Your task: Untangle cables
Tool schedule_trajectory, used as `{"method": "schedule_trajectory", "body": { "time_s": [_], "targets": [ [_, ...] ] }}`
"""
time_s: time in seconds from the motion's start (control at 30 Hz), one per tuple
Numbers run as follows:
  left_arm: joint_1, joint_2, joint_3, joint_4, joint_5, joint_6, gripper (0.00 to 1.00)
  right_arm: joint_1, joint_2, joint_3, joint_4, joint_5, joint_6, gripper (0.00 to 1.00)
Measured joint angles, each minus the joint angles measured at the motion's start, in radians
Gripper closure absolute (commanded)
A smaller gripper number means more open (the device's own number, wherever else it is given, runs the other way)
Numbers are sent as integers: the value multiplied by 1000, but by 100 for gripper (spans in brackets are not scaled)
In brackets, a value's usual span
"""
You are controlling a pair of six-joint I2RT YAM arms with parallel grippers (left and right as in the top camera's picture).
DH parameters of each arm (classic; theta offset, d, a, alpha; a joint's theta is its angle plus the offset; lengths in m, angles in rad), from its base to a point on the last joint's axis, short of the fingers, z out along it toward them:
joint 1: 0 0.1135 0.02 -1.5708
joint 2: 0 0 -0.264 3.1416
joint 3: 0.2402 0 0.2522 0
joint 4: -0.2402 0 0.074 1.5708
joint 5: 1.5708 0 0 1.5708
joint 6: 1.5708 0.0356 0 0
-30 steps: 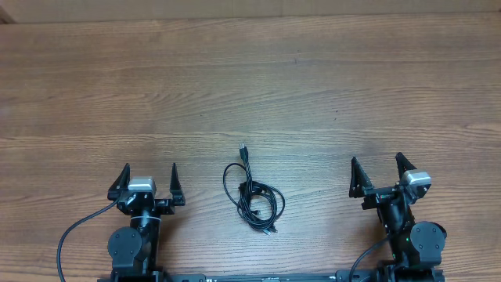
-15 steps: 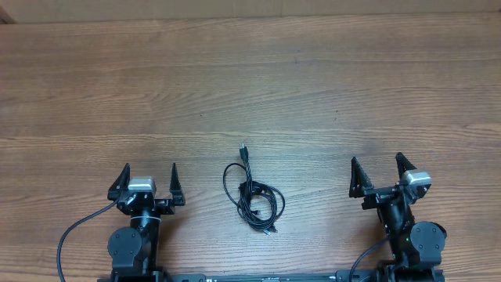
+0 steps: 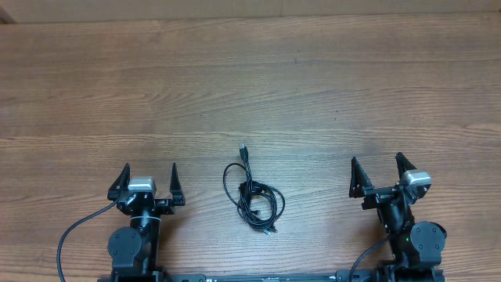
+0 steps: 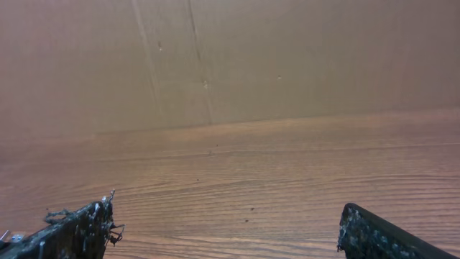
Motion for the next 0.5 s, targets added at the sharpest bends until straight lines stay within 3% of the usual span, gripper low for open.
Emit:
{"method": "schedule_trajectory", "body": {
  "time_s": [0.23,0.5],
  "targets": [
    [0,0,8,-29,2,0,0,0,0,0,0,0,0,0],
    [0,16,138,-305,15,30,0,0,0,0,1,0,0,0]
  ]
}}
